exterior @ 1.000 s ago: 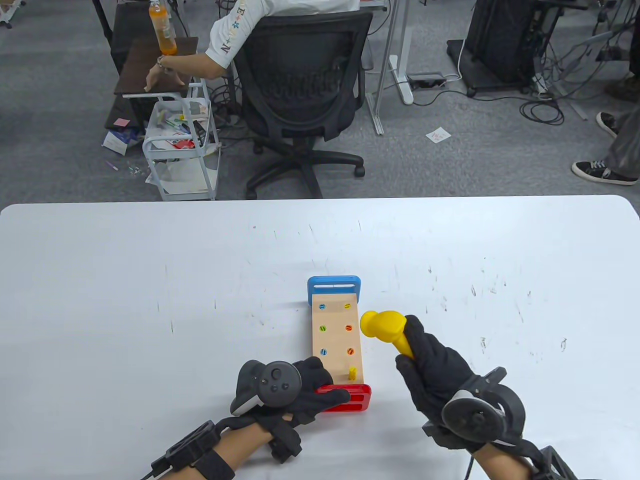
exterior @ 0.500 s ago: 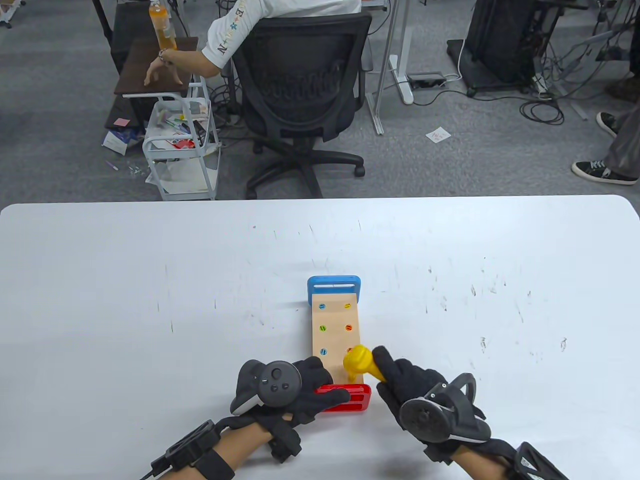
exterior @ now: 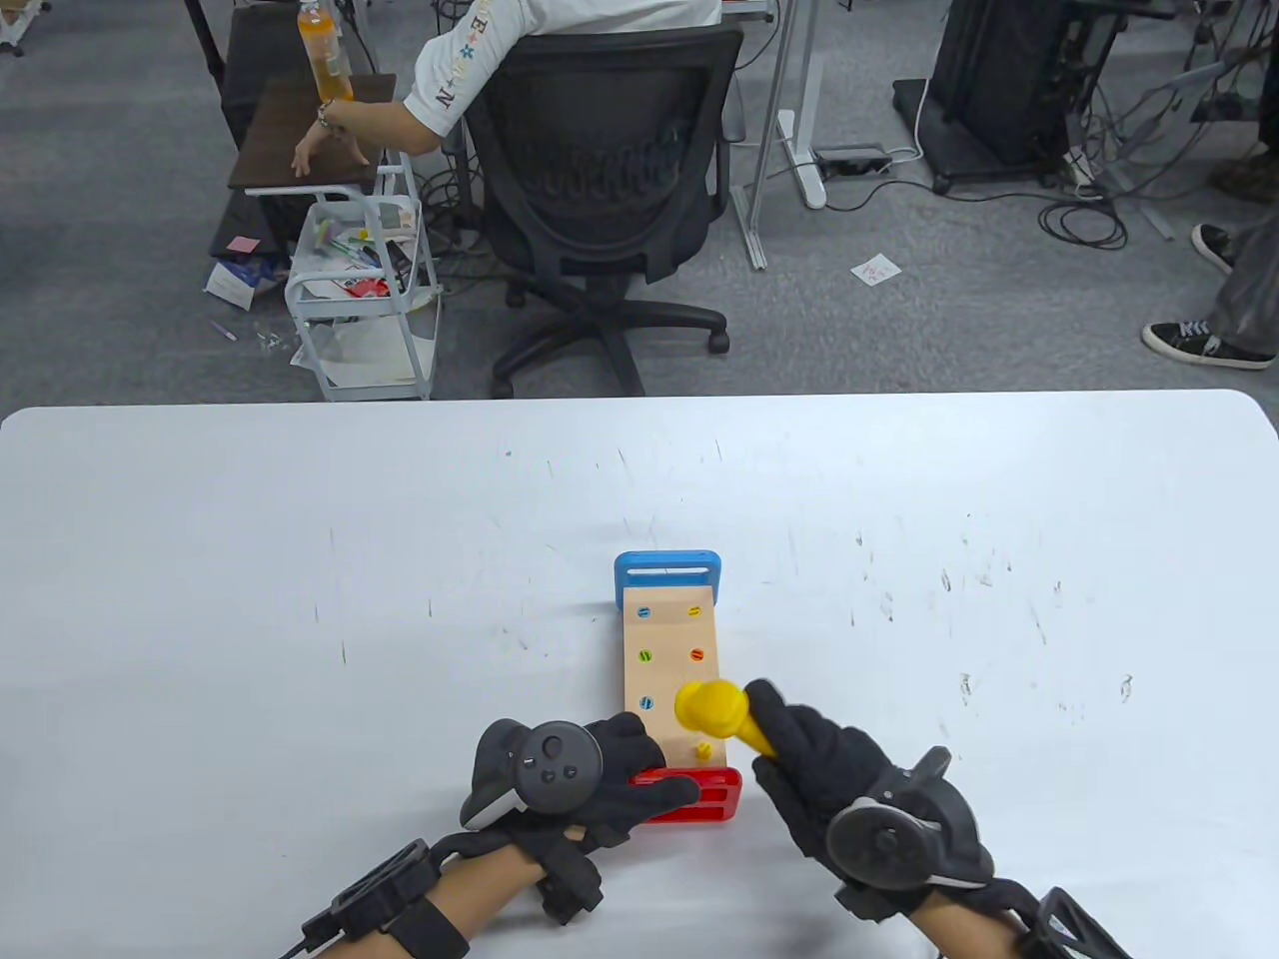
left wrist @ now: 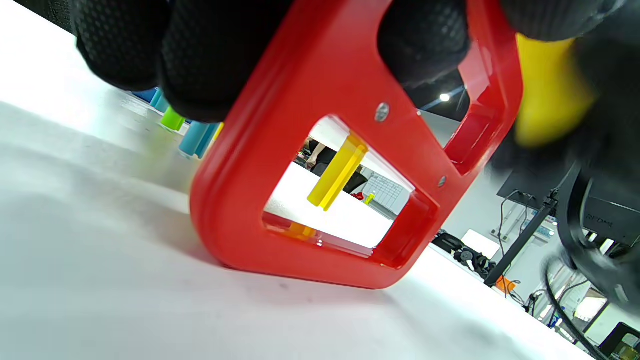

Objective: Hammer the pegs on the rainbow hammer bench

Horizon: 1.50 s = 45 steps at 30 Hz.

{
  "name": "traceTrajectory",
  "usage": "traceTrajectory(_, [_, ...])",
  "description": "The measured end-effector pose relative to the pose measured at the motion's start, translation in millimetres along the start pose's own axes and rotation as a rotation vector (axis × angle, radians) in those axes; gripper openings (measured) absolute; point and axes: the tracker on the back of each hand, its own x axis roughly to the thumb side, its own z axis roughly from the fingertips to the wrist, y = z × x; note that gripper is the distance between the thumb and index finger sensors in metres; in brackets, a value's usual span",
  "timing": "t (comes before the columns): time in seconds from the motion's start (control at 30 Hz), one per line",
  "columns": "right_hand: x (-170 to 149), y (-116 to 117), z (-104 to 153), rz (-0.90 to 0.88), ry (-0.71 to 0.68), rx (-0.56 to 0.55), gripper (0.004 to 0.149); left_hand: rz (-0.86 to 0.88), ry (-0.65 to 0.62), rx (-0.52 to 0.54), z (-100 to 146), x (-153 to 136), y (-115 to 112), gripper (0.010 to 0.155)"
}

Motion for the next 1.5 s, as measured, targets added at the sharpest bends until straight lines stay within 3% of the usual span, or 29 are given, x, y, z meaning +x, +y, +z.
traceTrajectory(0.03, [-2.5, -9.8, 6.2, 0.025, -0.007, 0.087, 0.065, 0.001, -0.002, -0.001, 0.1, 0.2, -0.1, 0.059])
traceTrajectory(0.07, [-2.7, -17.1, 7.0, 0.004, -0.019, -0.183, 0.063, -0.001, -0.003, -0.002, 0.1, 0.2, 0.0, 0.059])
traceTrajectory(0.1, [-1.4, -23.9, 7.2, -0.03, -0.05, -0.302, 0.061, -0.001, -0.003, -0.003, 0.0, 0.2, 0.0, 0.06])
traceTrajectory(0.23, [-6.8, -50.6, 19.2, -0.1, -0.012, -0.571, 0.064, 0.002, -0.007, -0.003, 0.2, 0.2, -0.2, 0.06])
traceTrajectory(0.43, [-10.7, -49.9, 25.5, -0.136, -0.067, -0.719, 0.066, 0.001, -0.011, -0.003, 0.3, 0.6, -0.3, 0.062])
traceTrajectory(0.5, [-8.4, -34.7, 20.4, -0.113, -0.098, -0.669, 0.066, 0.002, -0.012, -0.004, 0.2, 0.6, -0.3, 0.062])
traceTrajectory(0.53, [-6.6, -23.5, 15.1, -0.089, -0.107, -0.58, 0.064, 0.004, -0.012, -0.004, 0.2, 0.5, -0.3, 0.062])
traceTrajectory(0.57, [-3.6, -9.3, 2.1, -0.033, -0.099, -0.315, 0.063, 0.002, -0.012, -0.006, 0.2, 0.7, -0.2, 0.062])
traceTrajectory(0.6, [-4.1, 4.9, -15.6, 0.055, 0.027, 0.166, 0.066, 0.003, -0.011, -0.008, 0.2, 0.7, -0.8, 0.062])
traceTrajectory(0.63, [-3.8, -8.6, 0.9, 0.022, 0.049, 0.243, 0.067, 0.003, -0.012, -0.005, 0.3, 0.7, -0.3, 0.062])
traceTrajectory(0.67, [-1.2, -16.9, 1.3, 0.037, -0.055, -0.074, 0.064, 0.004, -0.01, -0.004, 0.3, 0.7, -0.3, 0.062])
traceTrajectory(0.7, [-0.2, -21.4, 4.2, 0.046, -0.054, -0.311, 0.063, 0.003, -0.01, -0.005, 0.1, 0.7, -0.2, 0.062])
traceTrajectory(0.73, [-1.6, -25.2, 6.1, 0.025, -0.068, -0.407, 0.063, 0.004, -0.01, -0.005, 0.2, 0.7, -0.2, 0.062])
traceTrajectory(0.87, [-15.8, -29.0, 13.1, -0.078, -0.009, -0.507, 0.065, 0.004, -0.008, -0.003, 0.3, 0.9, -0.3, 0.062])
traceTrajectory(0.97, [-29.1, -25.1, 15.6, -0.051, 0.06, -0.537, 0.065, 0.004, -0.008, -0.003, 0.3, 1.0, -0.2, 0.062])
traceTrajectory(1.03, [-37.3, -21.2, 13.4, 0.077, 0.132, -0.519, 0.064, 0.003, -0.009, -0.003, 0.4, 1.0, -0.2, 0.062])
traceTrajectory(1.1, [-44.8, -11.0, 7.1, 0.312, 0.24, -0.411, 0.063, 0.007, -0.004, 0.004, 0.9, 1.2, -0.4, 0.061])
traceTrajectory(1.17, [-48.3, 1.0, 1.0, 0.437, 0.286, -0.317, 0.063, 0.003, -0.004, 0.004, 0.8, 1.1, -0.2, 0.061])
traceTrajectory(1.4, [-46.6, 23.4, -17.5, 0.557, 0.363, -0.177, 0.061, 0.006, -0.01, -0.001, 1.3, 0.0, 0.9, 0.061])
traceTrajectory(1.5, [-45.5, 29.7, -20.6, 0.509, 0.365, -0.132, 0.065, -0.008, -0.015, -0.009, 2.1, 0.8, 3.3, 0.062])
